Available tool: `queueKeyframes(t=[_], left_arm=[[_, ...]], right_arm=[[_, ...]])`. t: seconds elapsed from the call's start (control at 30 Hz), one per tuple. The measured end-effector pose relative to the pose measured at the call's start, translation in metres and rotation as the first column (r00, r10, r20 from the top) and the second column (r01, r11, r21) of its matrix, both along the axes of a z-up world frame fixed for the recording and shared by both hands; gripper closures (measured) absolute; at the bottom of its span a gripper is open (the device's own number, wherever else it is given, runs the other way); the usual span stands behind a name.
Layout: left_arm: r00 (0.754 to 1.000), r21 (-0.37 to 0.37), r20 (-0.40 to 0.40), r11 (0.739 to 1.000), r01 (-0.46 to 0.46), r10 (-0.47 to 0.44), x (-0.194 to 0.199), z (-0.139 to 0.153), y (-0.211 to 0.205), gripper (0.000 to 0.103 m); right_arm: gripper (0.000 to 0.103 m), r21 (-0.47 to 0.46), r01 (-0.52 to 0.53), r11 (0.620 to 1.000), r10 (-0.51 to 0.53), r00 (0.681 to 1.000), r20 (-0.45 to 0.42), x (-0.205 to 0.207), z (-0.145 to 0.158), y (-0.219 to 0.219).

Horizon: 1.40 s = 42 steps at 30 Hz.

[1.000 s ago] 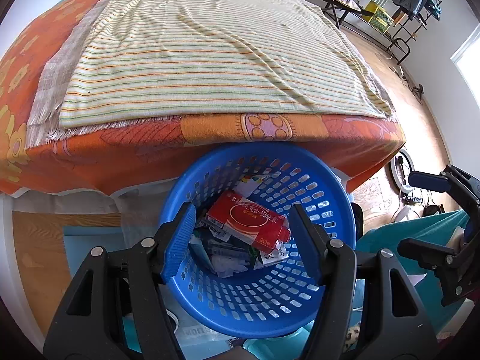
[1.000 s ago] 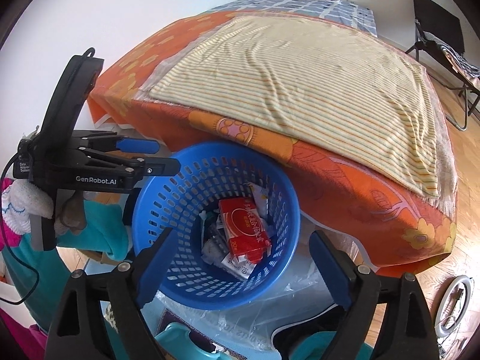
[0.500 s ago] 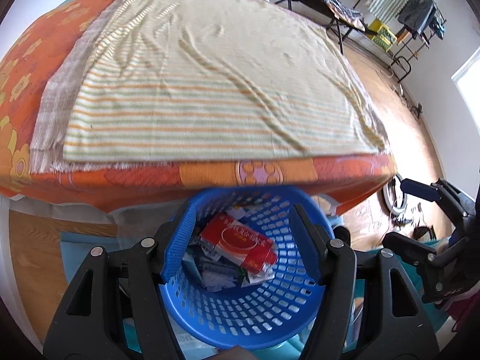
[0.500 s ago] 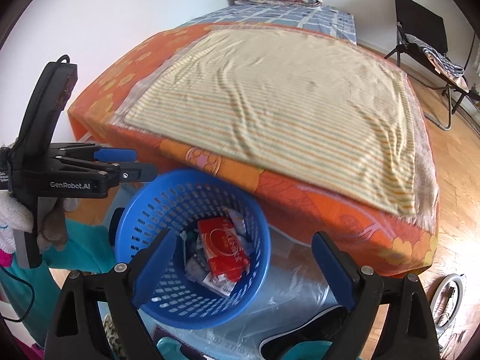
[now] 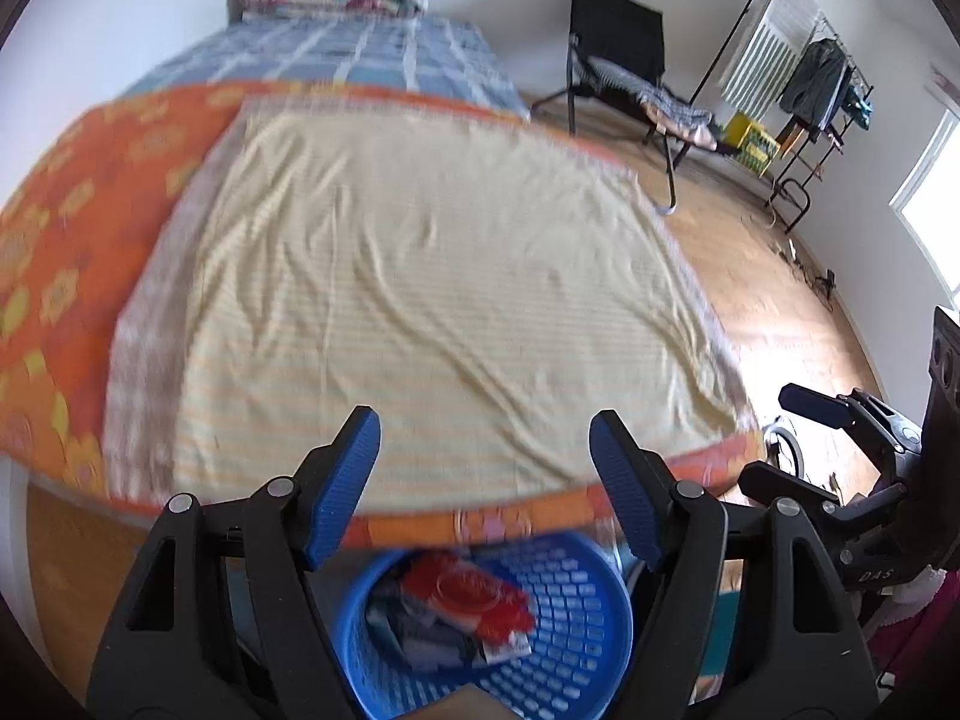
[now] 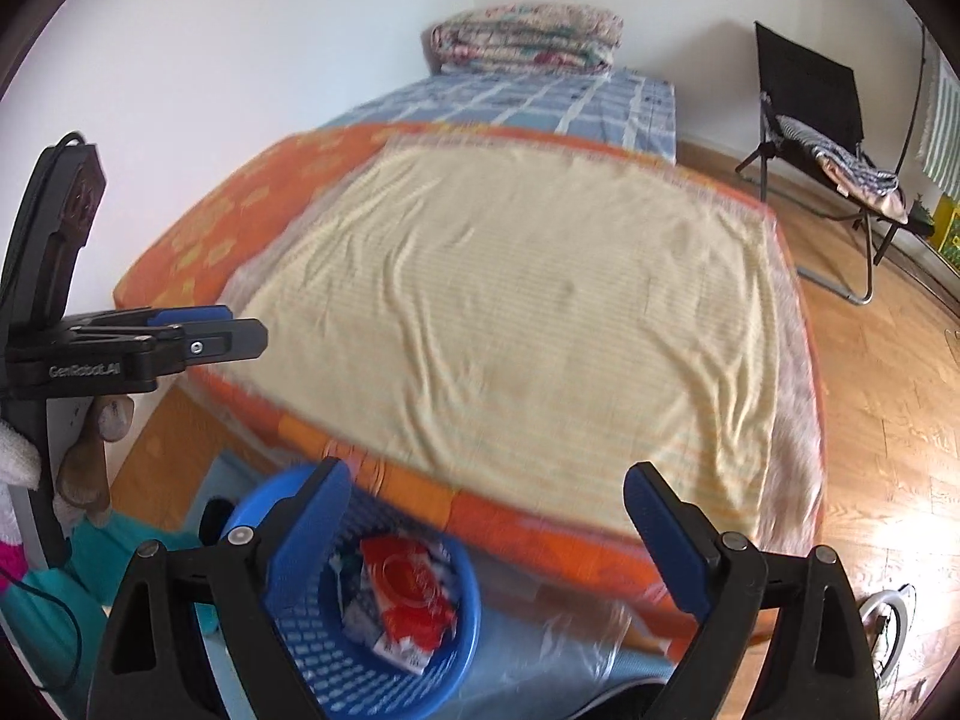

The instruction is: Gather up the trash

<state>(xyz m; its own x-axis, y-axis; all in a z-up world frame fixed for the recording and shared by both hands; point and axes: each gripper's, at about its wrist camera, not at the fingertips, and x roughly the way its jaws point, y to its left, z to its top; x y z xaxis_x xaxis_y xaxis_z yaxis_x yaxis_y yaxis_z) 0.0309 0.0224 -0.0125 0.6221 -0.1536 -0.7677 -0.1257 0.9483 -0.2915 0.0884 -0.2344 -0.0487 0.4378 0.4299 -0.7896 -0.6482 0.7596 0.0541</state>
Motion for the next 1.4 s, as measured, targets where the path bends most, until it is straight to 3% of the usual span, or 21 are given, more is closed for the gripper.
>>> queueKeyframes(t=[0.17, 0.3, 0.4, 0.5, 0.6, 0.8, 1.03, 1.4], left_arm=[[0.995, 0.044, 0.101, 0.999, -0.016, 0.012, 0.009, 0.032, 0.001, 0.028], [0.986, 0.054, 0.162, 0.998, -0.035, 0.026, 0.007, 0.049, 0.003, 0.017], [0.98, 0.082, 0.199, 0.996, -0.044, 0.027, 0.006, 0.059, 0.001, 0.017], [0.973, 0.105, 0.227, 0.993, -0.055, 0.03, 0.003, 0.067, -0.001, 0.016], [0.968, 0.108, 0.25, 0.992, -0.067, 0.038, 0.001, 0.071, -0.003, 0.005], [0.963, 0.136, 0.264, 0.986, -0.099, 0.06, -0.002, 0.072, -0.005, 0.003], [0.965, 0.078, 0.24, 0.989, -0.126, 0.104, -0.001, 0.065, 0.002, 0.001], [0.966, 0.074, 0.233, 0.989, -0.131, 0.111, -0.002, 0.065, 0.002, 0.001]], right_arm=[[0.009, 0.061, 0.022, 0.998, -0.024, 0.999, 0.042, 0.021, 0.021, -0.001], [0.009, 0.15, 0.037, 0.988, -0.047, 0.997, 0.063, 0.033, 0.034, -0.005], [0.008, 0.212, 0.052, 0.976, -0.072, 0.994, 0.087, 0.036, 0.041, -0.01], [0.0, 0.257, 0.063, 0.964, -0.091, 0.991, 0.095, 0.04, 0.045, -0.013], [0.0, 0.296, 0.072, 0.953, -0.111, 0.987, 0.115, 0.041, 0.049, -0.015], [0.0, 0.279, 0.095, 0.956, -0.133, 0.984, 0.122, 0.045, 0.05, -0.014], [0.0, 0.253, 0.105, 0.962, -0.132, 0.987, 0.093, 0.048, 0.05, -0.013], [0.0, 0.237, 0.089, 0.967, -0.12, 0.986, 0.118, 0.041, 0.051, -0.011]])
